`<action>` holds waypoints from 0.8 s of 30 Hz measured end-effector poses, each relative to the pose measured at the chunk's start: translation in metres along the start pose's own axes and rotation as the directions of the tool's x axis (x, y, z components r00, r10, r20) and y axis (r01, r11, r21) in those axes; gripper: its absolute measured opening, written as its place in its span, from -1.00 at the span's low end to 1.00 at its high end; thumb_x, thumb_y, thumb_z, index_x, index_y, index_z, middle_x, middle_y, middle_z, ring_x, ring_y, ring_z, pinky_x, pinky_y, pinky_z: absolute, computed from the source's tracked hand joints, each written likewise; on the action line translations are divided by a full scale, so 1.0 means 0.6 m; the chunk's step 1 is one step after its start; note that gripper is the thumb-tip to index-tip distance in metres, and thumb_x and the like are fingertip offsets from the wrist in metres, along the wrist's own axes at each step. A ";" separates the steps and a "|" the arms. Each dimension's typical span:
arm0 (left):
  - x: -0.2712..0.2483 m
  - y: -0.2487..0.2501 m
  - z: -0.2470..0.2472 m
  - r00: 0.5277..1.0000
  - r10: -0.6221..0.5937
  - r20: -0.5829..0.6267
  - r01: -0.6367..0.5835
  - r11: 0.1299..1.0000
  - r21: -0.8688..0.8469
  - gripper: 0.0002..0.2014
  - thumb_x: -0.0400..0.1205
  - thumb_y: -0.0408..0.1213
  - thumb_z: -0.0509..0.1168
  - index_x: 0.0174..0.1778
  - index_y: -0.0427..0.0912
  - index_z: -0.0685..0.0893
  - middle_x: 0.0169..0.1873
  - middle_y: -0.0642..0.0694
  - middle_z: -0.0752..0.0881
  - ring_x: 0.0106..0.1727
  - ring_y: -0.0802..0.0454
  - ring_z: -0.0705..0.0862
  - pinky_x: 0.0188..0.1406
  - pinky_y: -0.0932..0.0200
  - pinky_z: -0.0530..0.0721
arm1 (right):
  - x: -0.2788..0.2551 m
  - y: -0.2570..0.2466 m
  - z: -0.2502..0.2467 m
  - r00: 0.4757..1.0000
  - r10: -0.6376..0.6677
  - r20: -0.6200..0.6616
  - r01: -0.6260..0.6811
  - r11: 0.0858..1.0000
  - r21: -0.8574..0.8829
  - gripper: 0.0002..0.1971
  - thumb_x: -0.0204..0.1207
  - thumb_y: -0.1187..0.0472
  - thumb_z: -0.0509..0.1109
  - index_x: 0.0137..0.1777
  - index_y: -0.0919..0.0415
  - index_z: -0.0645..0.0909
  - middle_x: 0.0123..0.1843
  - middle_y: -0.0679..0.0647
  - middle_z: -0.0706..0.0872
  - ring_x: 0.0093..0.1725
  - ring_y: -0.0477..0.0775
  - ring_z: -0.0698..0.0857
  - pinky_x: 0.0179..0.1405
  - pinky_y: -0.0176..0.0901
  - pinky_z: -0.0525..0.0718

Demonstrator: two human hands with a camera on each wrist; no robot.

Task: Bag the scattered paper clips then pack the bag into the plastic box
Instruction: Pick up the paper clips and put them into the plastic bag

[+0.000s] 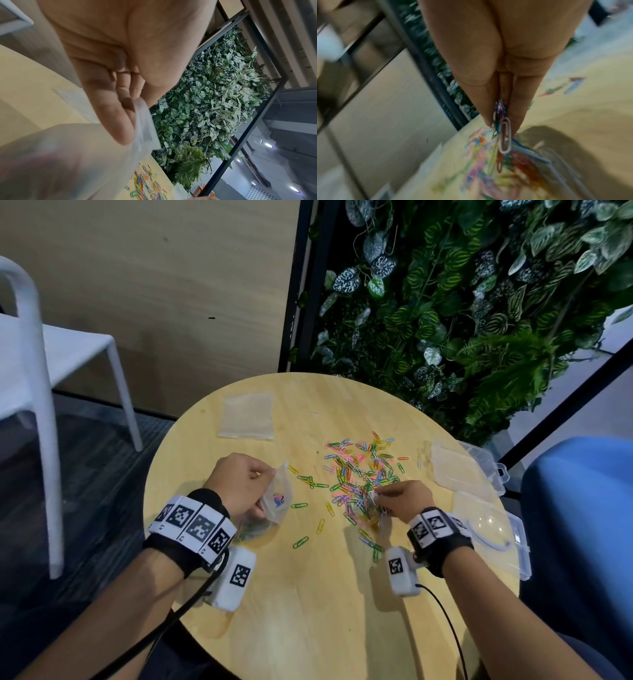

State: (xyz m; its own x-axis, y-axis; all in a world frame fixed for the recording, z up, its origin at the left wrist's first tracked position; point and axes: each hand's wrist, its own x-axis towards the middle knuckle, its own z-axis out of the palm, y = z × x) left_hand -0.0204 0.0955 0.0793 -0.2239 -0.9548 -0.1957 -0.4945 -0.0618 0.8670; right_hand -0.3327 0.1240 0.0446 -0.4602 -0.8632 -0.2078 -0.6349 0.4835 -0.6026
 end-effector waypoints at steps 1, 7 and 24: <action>-0.003 0.003 0.001 1.000 0.000 0.005 0.000 1.000 0.000 -0.83 0.71 -0.23 0.30 -0.09 -0.14 0.79 -0.24 -0.17 0.84 -0.46 -0.22 0.83 -0.33 -0.11 0.84 | 0.000 0.004 -0.005 0.997 0.072 0.031 -0.077 0.978 0.195 -0.83 0.36 0.23 0.61 -0.04 0.18 0.84 -0.18 0.05 0.83 -0.23 0.02 0.77 -0.08 -0.15 0.80; -0.006 0.008 0.006 1.000 0.006 -0.014 -0.006 1.000 -0.011 -0.76 0.72 -0.30 0.27 -0.10 -0.33 0.80 -0.22 -0.27 0.85 -0.49 -0.21 0.82 -0.35 -0.15 0.83 | -0.020 -0.049 0.004 0.936 0.068 0.344 -0.324 0.544 0.774 -0.68 0.51 0.33 0.46 0.26 0.36 0.66 0.16 0.14 0.73 -0.01 -0.06 0.70 -0.29 -0.37 0.73; 0.006 -0.004 0.014 0.998 -0.026 -0.055 0.022 0.998 -0.064 -0.63 0.77 -0.35 0.16 -0.20 -0.50 0.74 -0.41 -0.41 0.80 -0.51 -0.23 0.81 -0.47 -0.12 0.82 | -0.113 -0.219 0.172 0.966 -0.142 0.217 -0.054 0.708 0.704 -0.83 0.53 0.44 0.32 -0.14 0.16 0.64 -0.20 0.13 0.68 -0.25 0.03 0.63 -0.22 -0.14 0.60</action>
State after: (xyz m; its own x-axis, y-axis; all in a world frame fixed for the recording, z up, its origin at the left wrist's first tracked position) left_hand -0.0270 0.0947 0.0726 -0.1648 -0.9673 -0.1926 -0.4448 -0.1014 0.8899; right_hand -0.1542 0.1041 0.0584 -0.2192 -0.9340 -0.2823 0.0118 0.2868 -0.9579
